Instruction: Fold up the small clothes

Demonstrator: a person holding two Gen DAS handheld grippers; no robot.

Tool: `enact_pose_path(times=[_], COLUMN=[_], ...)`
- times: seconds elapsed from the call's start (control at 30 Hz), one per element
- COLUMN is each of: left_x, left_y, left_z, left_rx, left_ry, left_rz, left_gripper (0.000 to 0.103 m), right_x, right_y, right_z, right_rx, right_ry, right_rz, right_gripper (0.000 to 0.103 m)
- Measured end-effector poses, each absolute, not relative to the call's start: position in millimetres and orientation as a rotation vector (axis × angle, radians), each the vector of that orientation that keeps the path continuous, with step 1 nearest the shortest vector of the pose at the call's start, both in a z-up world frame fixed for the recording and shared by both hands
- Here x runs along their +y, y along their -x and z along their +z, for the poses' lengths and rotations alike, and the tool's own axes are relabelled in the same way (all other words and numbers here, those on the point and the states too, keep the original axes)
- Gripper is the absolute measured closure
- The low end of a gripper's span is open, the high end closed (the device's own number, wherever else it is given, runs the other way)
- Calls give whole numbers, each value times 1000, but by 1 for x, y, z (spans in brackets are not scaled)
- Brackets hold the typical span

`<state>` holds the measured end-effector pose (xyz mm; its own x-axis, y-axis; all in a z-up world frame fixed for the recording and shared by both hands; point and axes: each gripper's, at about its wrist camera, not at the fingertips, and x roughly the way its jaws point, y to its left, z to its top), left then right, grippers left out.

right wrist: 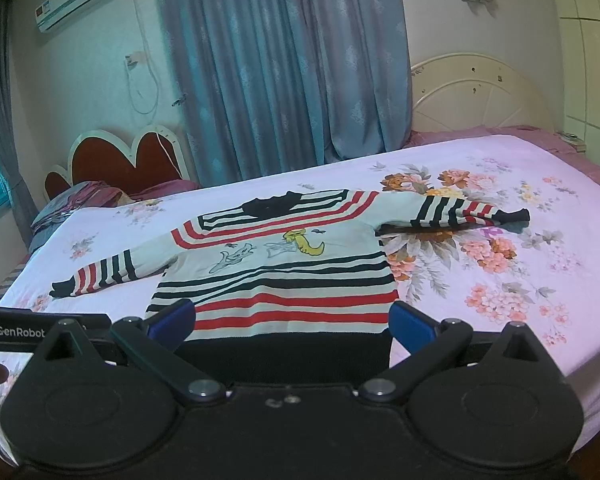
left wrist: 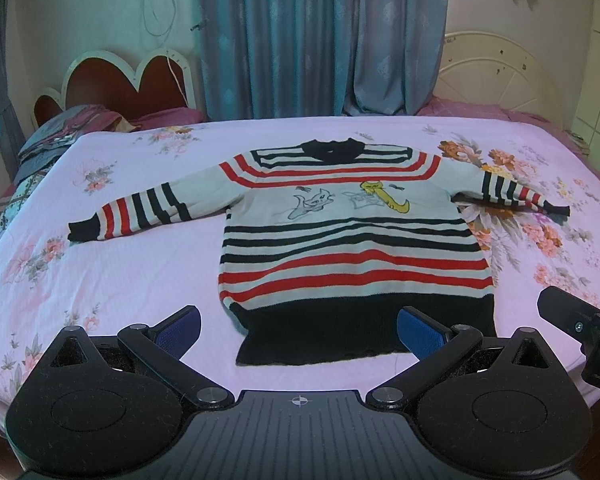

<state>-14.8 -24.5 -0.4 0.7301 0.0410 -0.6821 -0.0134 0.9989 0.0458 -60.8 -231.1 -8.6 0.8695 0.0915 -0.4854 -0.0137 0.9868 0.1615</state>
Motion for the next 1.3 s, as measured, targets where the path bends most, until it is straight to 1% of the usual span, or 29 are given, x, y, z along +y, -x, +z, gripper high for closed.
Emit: enact_pose_path(times=[1.3], left_x=[-27], left_y=[4], left_z=[-9], left_rx=[772], left_ry=[-37], left_rz=[34], left_gripper=[0], right_x=[-235], right_y=[55], right_z=[-14], right_rx=[527], right_ry=[-163], right_rz=[46], right_gripper=[1])
